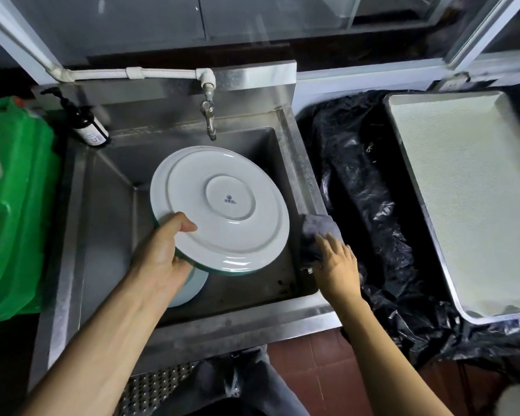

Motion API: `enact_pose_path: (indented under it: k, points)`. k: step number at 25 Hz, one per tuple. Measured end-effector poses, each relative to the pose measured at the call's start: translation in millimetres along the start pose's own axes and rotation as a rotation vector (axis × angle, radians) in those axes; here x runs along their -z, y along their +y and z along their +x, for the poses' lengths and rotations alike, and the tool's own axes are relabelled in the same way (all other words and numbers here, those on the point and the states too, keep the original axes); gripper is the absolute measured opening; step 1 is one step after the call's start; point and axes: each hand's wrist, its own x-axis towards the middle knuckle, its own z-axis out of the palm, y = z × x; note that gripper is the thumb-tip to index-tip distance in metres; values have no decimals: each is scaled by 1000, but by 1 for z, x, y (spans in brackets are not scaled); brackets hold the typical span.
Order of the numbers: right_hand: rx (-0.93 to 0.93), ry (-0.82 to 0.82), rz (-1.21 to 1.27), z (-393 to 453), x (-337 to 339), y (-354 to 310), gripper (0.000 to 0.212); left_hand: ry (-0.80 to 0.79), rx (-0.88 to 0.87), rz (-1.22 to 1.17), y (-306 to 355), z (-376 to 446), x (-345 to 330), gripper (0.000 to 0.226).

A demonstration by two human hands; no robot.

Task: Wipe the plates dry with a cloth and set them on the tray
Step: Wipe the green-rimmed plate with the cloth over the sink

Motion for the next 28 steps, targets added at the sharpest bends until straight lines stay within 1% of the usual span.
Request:
enact_pose_path:
  k: [2,3,5,7,10,12,14,15,16,17,19,20,22,24,25,26,28]
  points:
    - [130,217,225,4,11,-22,76,6,16,-54,3,-2,-1,41]
    - [209,299,293,7,17,-35,77,7,27,-80,4,-3,-2,40]
    - [365,409,349,10,30,-60,73,14,44,-104,8,-7,-4,33]
    - [492,470,368,10,40,-74,69,20,47,-117,14,-10,-5,27]
    - [588,585,302,17,60,-82,65,40,77,-202,25,-12,-5,17]
    - [638,647,237,23,77,-89,55,20,112,-293,32,-15,-2,13]
    - [659,669,187,28,93,-98,41,-14,148,-373,40,-16,0,16]
    - [659,683,166,31,100,-101,33,-37,164,-405,43,-15,0,21]
    - [656,695,148,33,105,-105,28,-66,179,-430,47,-16,1,30]
    - [650,706,134,36,108,-109,25,-89,195,-440,50,-16,3,45]
    - [623,709,122,41,111,-117,27,-102,220,-416,54,-15,8,72]
    - [602,705,132,41,109,-120,29,-100,227,-388,55,-13,11,79]
    - [555,702,182,39,104,-125,33,-101,232,-315,56,-11,21,82]
    - [515,707,243,35,97,-129,28,-118,203,-216,57,-10,32,71]
    - [490,708,269,32,94,-132,23,-105,137,-112,56,-10,37,58]
    - [449,699,295,29,91,-134,18,-67,24,23,57,-8,44,42]
    - [306,635,363,27,87,-135,16,87,-292,281,58,1,59,14]
